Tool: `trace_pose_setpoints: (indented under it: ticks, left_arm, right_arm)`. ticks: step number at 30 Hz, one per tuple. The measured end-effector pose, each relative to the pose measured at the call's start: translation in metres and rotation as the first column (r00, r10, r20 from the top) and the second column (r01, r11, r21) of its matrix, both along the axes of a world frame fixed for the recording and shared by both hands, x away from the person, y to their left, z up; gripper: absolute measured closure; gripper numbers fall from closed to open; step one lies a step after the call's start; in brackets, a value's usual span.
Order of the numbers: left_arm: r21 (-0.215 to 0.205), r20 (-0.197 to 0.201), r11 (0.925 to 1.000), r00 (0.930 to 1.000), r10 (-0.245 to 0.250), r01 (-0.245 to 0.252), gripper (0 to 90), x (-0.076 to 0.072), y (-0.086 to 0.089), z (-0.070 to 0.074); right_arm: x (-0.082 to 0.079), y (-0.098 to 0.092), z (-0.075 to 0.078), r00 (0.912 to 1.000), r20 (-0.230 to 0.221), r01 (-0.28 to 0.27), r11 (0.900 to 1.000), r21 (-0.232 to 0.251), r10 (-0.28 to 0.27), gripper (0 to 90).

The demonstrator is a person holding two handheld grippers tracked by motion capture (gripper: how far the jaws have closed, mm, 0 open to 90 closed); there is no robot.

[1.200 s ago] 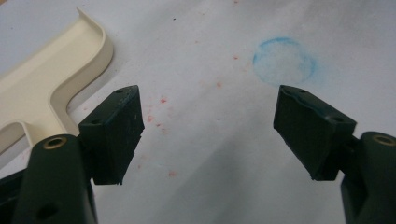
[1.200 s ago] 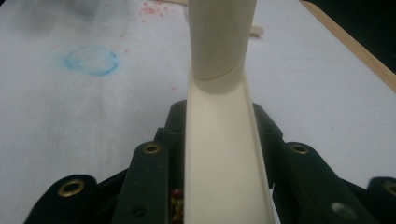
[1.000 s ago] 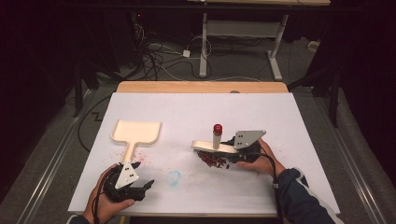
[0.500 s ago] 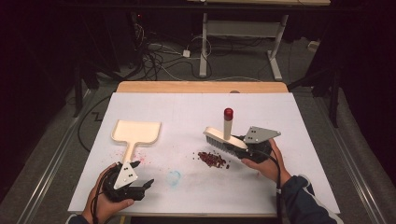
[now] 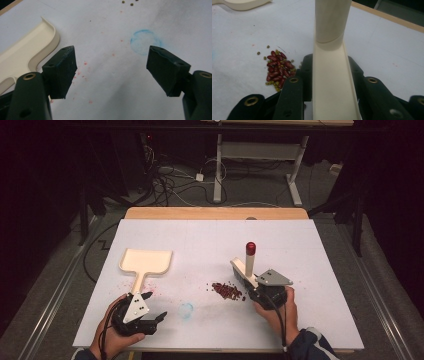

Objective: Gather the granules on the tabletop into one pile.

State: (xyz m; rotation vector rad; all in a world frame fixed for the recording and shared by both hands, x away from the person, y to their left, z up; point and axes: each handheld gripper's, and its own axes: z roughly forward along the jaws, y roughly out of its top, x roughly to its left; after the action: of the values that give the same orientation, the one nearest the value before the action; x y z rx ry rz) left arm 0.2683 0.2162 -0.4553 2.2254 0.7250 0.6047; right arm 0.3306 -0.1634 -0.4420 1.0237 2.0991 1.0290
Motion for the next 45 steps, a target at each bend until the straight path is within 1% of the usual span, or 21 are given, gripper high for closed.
trace_pose_setpoints:
  ticks: [3, 6, 8, 10, 13, 16, 18, 20, 22, 24, 25, 26, 29, 30, 33, 35, 37, 39, 41, 42, 45]
  left_arm:
    - [-0.001, 0.000, 1.0000, 1.0000, -0.001, 0.001, 23.4, 0.001, 0.000, 0.000]
    - [-0.003, 0.003, 1.0000, 1.0000, -0.002, 0.002, 23.4, 0.000, 0.000, 0.000]
    - [-0.003, 0.004, 1.0000, 1.0000, -0.002, 0.002, 23.3, 0.000, 0.000, 0.001]
    - [-0.003, 0.004, 1.0000, 1.0000, -0.002, 0.002, 23.4, 0.000, 0.001, 0.001]
    - [-0.004, 0.006, 1.0000, 1.0000, 0.001, -0.001, 23.3, 0.000, 0.001, 0.001]
    - [-0.005, 0.004, 1.0000, 1.0000, 0.002, -0.002, 23.3, -0.001, 0.001, 0.001]
    - [-0.003, 0.004, 1.0000, 1.0000, 0.006, -0.006, 23.4, 0.000, 0.002, 0.001]
    - [-0.003, 0.005, 0.9999, 0.9999, 0.011, -0.011, 23.3, 0.000, 0.002, 0.001]
    - [-0.006, 0.004, 0.9999, 0.9999, 0.013, -0.013, 23.4, 0.001, 0.002, 0.001]
    - [-0.005, 0.005, 0.9999, 0.9999, 0.016, -0.016, 23.4, 0.001, 0.003, 0.001]
    - [-0.009, 0.007, 0.9998, 0.9998, 0.017, -0.017, 23.4, 0.001, 0.003, 0.002]
    - [-0.009, -0.003, 0.9998, 0.9998, 0.020, -0.020, 23.4, 0.000, 0.003, 0.002]
    - [-0.007, 0.007, 0.9997, 0.9997, 0.022, -0.022, 23.3, 0.001, 0.005, 0.002]
    - [-0.015, -0.007, 0.9995, 0.9996, 0.026, -0.026, 23.3, 0.000, 0.005, 0.001]
    - [-0.014, -0.008, 0.9996, 0.9997, 0.025, -0.025, 23.4, 0.000, 0.005, 0.001]
    - [-0.015, -0.005, 0.9996, 0.9997, 0.026, -0.026, 23.4, -0.001, 0.005, 0.001]
    - [-0.016, -0.005, 0.9995, 0.9996, 0.026, -0.026, 23.4, -0.001, 0.006, 0.001]
    - [-0.012, 0.006, 0.9996, 0.9997, 0.024, -0.024, 23.3, 0.000, 0.006, 0.002]
    - [-0.012, 0.005, 0.9997, 0.9997, 0.023, -0.023, 23.3, 0.000, 0.006, 0.001]
    - [-0.015, -0.006, 0.9996, 0.9997, 0.025, -0.025, 23.4, -0.001, 0.006, 0.001]
    - [-0.014, -0.007, 0.9996, 0.9997, 0.023, -0.023, 23.3, -0.001, 0.005, 0.001]
  right_arm:
    - [-0.005, 0.019, -0.006, 0.9991, 0.041, 0.012, 0.999, -0.030, -0.010, 67.7]
    - [-0.006, 0.034, -0.010, 0.9978, 0.063, 0.023, 0.999, -0.041, -0.020, 67.6]
    - [-0.004, 0.040, -0.011, 0.9964, 0.080, 0.032, 0.999, -0.036, -0.030, 67.6]
    - [-0.002, 0.042, -0.011, 0.9943, 0.099, 0.042, 0.999, -0.024, -0.040, 67.7]
    - [0.001, 0.043, -0.008, 0.9933, 0.106, 0.047, 0.999, 0.001, -0.047, 67.7]
    - [0.002, 0.041, -0.005, 0.9904, 0.128, 0.052, 0.999, -0.004, -0.051, 67.7]
    - [0.003, 0.039, -0.001, 0.9885, 0.140, 0.057, 0.998, 0.017, -0.058, 67.7]
    - [0.001, 0.038, 0.004, 0.9856, 0.160, 0.048, 0.998, 0.037, -0.053, 67.7]
    - [-0.004, 0.041, 0.009, 0.9847, 0.172, 0.015, 0.997, 0.070, -0.027, 67.7]
    - [-0.009, 0.046, 0.013, 0.9881, 0.153, -0.032, 0.991, 0.130, 0.012, 67.7]
    - [-0.011, 0.050, 0.014, 0.9906, 0.130, -0.064, 0.984, 0.167, 0.042, 67.7]
    - [-0.013, 0.054, 0.013, 0.9913, 0.112, -0.089, 0.977, 0.192, 0.068, 67.7]
    - [-0.018, 0.068, 0.008, 0.9898, 0.076, -0.135, 0.964, 0.228, 0.121, 67.7]
    - [-0.019, 0.073, 0.006, 0.9892, 0.070, -0.142, 0.964, 0.225, 0.129, 67.7]
    - [-0.019, 0.085, -0.003, 0.9883, 0.013, -0.150, 0.955, 0.257, 0.152, 67.7]
    - [-0.018, 0.091, -0.010, 0.9881, 0.001, -0.149, 0.957, 0.248, 0.154, 67.7]
    - [-0.016, 0.093, -0.015, 0.9907, -0.015, -0.128, 0.964, 0.235, 0.135, 67.7]
    - [-0.012, 0.090, -0.016, 0.9941, 0.001, -0.106, 0.969, 0.223, 0.108, 67.7]
    - [-0.007, 0.083, -0.015, 0.9970, -0.007, -0.074, 0.973, 0.217, 0.077, 67.8]
    - [-0.005, 0.079, -0.015, 0.9980, -0.011, -0.059, 0.974, 0.217, 0.062, 67.7]
    - [-0.001, 0.070, -0.014, 0.9992, -0.024, -0.027, 0.975, 0.222, 0.033, 67.7]
